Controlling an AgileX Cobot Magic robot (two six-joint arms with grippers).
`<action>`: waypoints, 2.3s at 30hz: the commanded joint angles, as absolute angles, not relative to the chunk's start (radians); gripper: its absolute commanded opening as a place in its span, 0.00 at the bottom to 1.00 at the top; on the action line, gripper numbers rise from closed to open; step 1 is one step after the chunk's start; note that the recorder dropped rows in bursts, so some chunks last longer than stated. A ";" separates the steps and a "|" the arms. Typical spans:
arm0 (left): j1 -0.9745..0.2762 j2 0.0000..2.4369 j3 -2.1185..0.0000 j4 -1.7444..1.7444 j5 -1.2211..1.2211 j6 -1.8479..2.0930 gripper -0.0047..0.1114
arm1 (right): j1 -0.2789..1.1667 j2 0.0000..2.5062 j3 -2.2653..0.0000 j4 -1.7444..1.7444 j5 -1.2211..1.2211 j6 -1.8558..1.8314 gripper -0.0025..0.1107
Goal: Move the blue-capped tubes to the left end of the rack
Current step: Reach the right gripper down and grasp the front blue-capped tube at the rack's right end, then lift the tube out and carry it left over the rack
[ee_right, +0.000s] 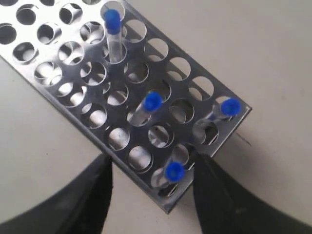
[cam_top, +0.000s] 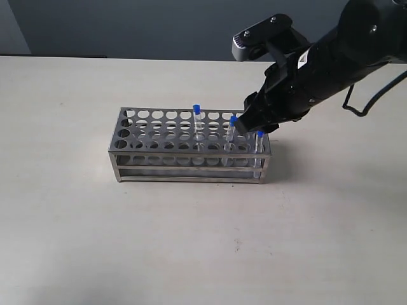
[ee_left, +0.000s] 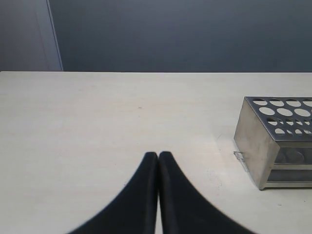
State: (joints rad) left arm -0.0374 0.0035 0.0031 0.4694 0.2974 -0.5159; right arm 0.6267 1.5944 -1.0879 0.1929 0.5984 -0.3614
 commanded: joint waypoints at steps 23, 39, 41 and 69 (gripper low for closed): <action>-0.044 0.000 0.000 0.469 0.292 -0.516 0.05 | 0.628 1.744 -1.095 0.102 0.526 -0.225 0.13; -0.044 0.000 0.000 0.469 0.290 -0.516 0.05 | 0.629 1.547 -1.216 0.100 0.660 -0.225 0.01; -0.044 0.000 0.000 0.469 0.290 -0.516 0.05 | 0.632 1.544 -1.243 0.141 0.679 -0.225 0.01; -0.044 0.000 0.000 0.469 0.292 -0.516 0.05 | 0.839 2.248 -2.143 0.333 0.877 -0.473 0.01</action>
